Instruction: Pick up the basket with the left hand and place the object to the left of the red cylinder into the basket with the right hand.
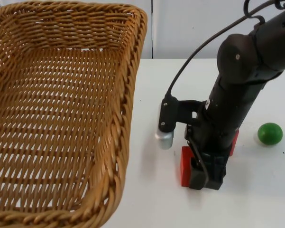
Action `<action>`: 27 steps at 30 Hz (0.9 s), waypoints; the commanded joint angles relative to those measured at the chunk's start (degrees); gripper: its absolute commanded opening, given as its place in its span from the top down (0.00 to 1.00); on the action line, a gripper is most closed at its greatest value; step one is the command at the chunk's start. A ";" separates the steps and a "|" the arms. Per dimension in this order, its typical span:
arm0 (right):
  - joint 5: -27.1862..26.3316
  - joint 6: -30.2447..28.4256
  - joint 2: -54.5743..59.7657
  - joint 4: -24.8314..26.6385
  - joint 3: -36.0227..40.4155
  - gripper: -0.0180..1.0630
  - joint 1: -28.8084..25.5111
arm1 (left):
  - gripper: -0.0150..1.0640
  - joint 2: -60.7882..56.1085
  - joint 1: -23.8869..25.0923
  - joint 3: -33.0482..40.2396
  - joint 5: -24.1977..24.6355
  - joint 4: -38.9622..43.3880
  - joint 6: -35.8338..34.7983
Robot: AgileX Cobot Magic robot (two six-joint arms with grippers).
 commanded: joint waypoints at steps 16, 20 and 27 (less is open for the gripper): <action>14.75 1.21 -15.35 -2.30 -0.42 0.98 0.05 | 0.99 -0.69 -0.10 -0.07 0.32 -1.95 -0.06; 17.06 2.06 -17.90 -3.19 -0.42 0.98 0.05 | 0.99 -0.69 -0.10 -0.07 0.32 -1.95 -0.06; 19.67 2.95 -23.83 -2.69 -0.42 0.98 0.05 | 0.99 -0.69 -0.10 -0.07 0.32 -1.95 -0.06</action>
